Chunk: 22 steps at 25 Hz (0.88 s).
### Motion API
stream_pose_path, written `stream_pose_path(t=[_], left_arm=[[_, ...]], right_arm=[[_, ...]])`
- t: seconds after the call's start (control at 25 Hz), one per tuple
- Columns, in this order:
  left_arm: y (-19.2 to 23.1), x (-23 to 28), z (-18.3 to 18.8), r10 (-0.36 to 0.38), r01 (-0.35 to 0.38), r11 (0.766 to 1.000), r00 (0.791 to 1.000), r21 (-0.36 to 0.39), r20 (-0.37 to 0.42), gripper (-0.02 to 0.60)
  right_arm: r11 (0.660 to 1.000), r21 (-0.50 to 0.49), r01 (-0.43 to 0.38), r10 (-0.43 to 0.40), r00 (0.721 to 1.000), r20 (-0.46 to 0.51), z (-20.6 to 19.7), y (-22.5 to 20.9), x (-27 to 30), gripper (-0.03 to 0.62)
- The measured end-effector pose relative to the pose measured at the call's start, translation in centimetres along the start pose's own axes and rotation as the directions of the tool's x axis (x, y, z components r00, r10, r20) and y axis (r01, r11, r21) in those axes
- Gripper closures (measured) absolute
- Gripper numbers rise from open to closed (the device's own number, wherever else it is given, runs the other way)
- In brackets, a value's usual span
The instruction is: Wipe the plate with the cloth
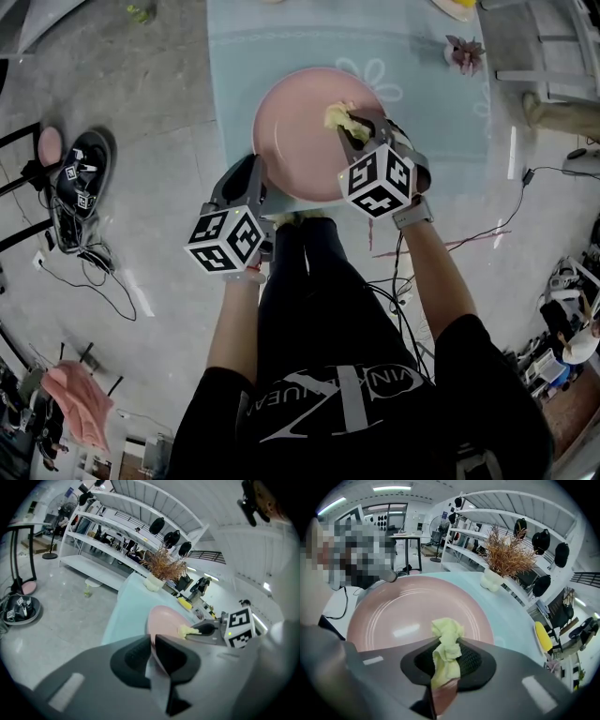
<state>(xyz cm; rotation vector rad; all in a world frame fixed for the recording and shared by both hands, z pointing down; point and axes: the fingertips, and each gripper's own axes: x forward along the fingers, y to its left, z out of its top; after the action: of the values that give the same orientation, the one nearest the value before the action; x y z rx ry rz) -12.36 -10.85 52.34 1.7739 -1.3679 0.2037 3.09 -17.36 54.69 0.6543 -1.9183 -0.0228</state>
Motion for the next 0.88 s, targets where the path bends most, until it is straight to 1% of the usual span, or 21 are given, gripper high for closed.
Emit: stream_pose_path(t=[0.24,0.4,0.6,0.68,0.76,0.88], left_arm=[[0.0,0.1,-0.1,-0.004,0.004,1.000,1.000,-0.002,0.004,0.581],[-0.1,0.1,0.0,-0.006,0.006,1.000,1.000,-0.003,0.000,0.581],[-0.1,0.2,-0.1,-0.006,0.006,1.000,1.000,-0.006,0.000,0.581],[-0.1,0.3,-0.1,-0.006,0.006,1.000,1.000,-0.006,0.000,0.581],[-0.1,0.3,0.0,-0.008,0.008,1.000,1.000,-0.004,-0.001,0.581],[-0.1,0.2,0.0,-0.009,0.009,1.000,1.000,-0.003,0.000,0.581]], right_arm=[[1.000,-0.019,-0.019,0.018,1.000,-0.019,-1.3,1.7,-1.1,0.514],[0.997,-0.044,-0.062,0.061,0.998,-0.017,-1.1,3.8,-1.8,0.514],[0.986,-0.098,-0.132,0.135,0.991,0.018,1.0,7.2,-1.7,0.516],[0.982,-0.111,-0.151,0.155,0.987,0.036,2.1,8.0,-1.3,0.514],[0.981,-0.116,-0.156,0.163,0.985,0.053,3.1,8.0,-0.9,0.514],[0.985,-0.096,-0.142,0.150,0.986,0.077,4.1,7.1,-0.2,0.514]])
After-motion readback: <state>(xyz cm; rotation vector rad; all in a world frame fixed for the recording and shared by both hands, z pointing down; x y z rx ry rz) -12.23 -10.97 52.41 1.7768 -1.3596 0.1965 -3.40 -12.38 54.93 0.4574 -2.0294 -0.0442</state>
